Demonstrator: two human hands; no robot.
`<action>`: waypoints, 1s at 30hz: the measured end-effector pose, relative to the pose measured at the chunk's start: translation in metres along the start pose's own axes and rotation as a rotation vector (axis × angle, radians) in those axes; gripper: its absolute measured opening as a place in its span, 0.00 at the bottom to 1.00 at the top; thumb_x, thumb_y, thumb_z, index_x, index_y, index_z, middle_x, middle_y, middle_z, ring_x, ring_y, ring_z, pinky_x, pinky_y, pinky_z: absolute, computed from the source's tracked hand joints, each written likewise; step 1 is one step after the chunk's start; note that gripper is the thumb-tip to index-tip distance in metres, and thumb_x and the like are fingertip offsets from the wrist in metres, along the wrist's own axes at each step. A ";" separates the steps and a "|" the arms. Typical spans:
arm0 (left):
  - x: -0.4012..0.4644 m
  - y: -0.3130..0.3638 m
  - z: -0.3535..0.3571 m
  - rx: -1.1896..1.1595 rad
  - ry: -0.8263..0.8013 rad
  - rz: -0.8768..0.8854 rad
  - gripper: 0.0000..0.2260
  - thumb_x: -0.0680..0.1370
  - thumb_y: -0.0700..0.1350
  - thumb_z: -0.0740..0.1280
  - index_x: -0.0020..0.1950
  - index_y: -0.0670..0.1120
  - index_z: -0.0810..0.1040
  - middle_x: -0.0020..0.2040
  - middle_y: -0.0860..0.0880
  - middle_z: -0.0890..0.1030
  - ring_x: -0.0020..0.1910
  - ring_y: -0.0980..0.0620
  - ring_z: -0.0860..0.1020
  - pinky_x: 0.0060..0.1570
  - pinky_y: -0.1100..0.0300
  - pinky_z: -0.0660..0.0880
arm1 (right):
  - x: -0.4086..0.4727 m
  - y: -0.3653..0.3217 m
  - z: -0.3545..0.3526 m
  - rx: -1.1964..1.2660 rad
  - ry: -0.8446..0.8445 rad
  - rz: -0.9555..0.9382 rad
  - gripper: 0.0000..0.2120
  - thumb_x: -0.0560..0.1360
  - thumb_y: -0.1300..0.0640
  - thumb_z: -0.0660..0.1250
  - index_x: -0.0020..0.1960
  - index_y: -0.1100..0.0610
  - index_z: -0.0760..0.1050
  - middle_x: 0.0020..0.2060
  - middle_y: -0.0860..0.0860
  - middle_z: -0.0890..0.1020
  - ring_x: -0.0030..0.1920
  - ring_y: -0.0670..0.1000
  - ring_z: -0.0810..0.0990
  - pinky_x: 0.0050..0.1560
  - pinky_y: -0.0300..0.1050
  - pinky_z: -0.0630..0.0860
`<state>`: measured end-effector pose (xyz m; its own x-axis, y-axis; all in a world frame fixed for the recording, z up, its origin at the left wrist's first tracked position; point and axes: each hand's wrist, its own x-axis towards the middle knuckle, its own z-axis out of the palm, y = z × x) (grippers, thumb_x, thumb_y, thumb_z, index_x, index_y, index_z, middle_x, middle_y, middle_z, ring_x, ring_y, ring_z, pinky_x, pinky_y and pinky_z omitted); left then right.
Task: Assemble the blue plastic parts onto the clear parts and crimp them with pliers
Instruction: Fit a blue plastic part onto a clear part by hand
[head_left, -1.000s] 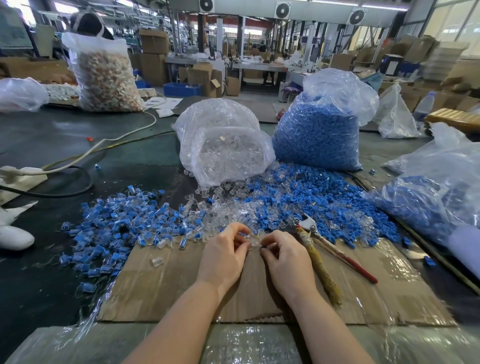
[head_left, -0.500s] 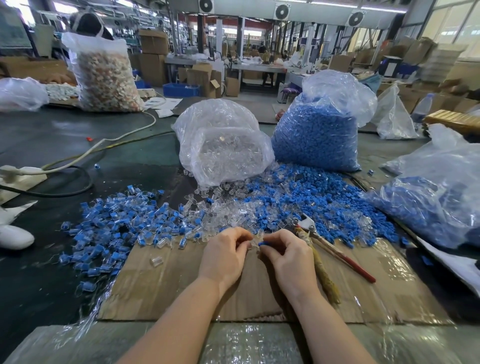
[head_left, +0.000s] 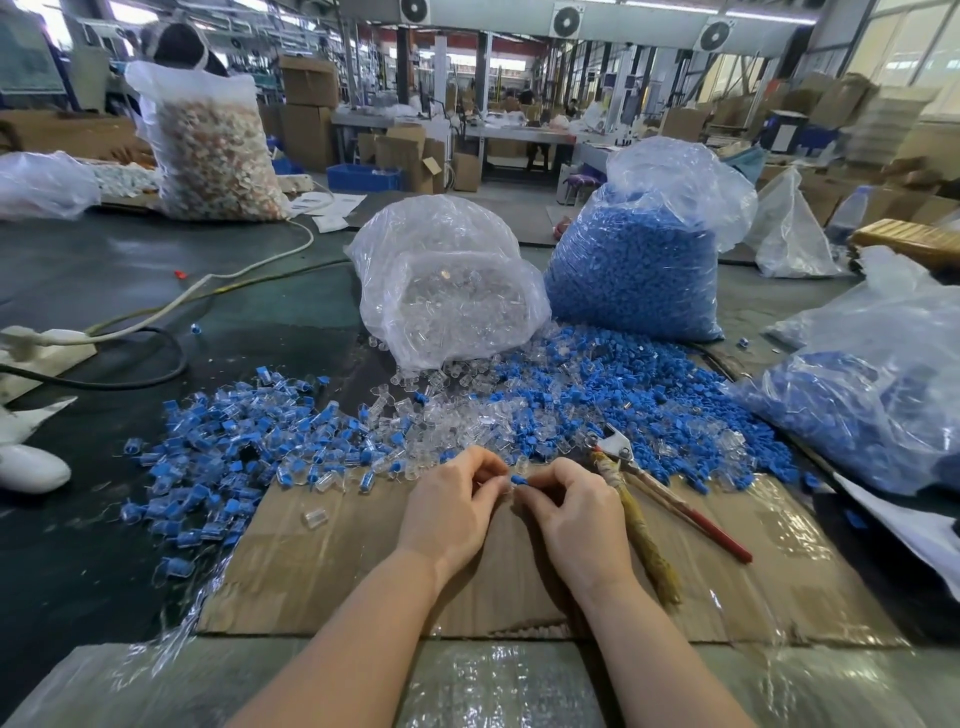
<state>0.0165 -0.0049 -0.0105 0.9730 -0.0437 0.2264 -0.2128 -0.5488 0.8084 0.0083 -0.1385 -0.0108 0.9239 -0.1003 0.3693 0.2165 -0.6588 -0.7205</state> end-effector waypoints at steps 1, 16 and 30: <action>0.000 0.000 0.000 -0.012 0.001 -0.002 0.05 0.77 0.43 0.66 0.46 0.53 0.76 0.41 0.55 0.81 0.43 0.59 0.79 0.49 0.61 0.76 | 0.000 0.000 0.000 -0.009 0.003 -0.007 0.05 0.70 0.56 0.73 0.42 0.57 0.79 0.37 0.49 0.82 0.41 0.49 0.79 0.44 0.39 0.72; -0.002 0.000 -0.003 -0.041 0.028 0.000 0.07 0.76 0.42 0.68 0.44 0.56 0.77 0.40 0.58 0.81 0.41 0.63 0.78 0.47 0.66 0.76 | -0.002 -0.004 0.000 -0.089 -0.005 -0.073 0.04 0.73 0.57 0.69 0.41 0.58 0.78 0.38 0.50 0.81 0.41 0.51 0.77 0.44 0.43 0.71; -0.002 0.000 -0.002 -0.018 -0.007 0.037 0.09 0.76 0.43 0.68 0.44 0.58 0.78 0.40 0.59 0.81 0.42 0.64 0.78 0.48 0.67 0.74 | -0.001 -0.003 0.000 -0.110 -0.011 -0.066 0.04 0.73 0.57 0.69 0.42 0.58 0.78 0.38 0.51 0.82 0.42 0.51 0.78 0.44 0.42 0.70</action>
<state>0.0147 -0.0031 -0.0093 0.9651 -0.0690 0.2525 -0.2497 -0.5321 0.8090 0.0064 -0.1368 -0.0092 0.9122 -0.0457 0.4071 0.2421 -0.7415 -0.6257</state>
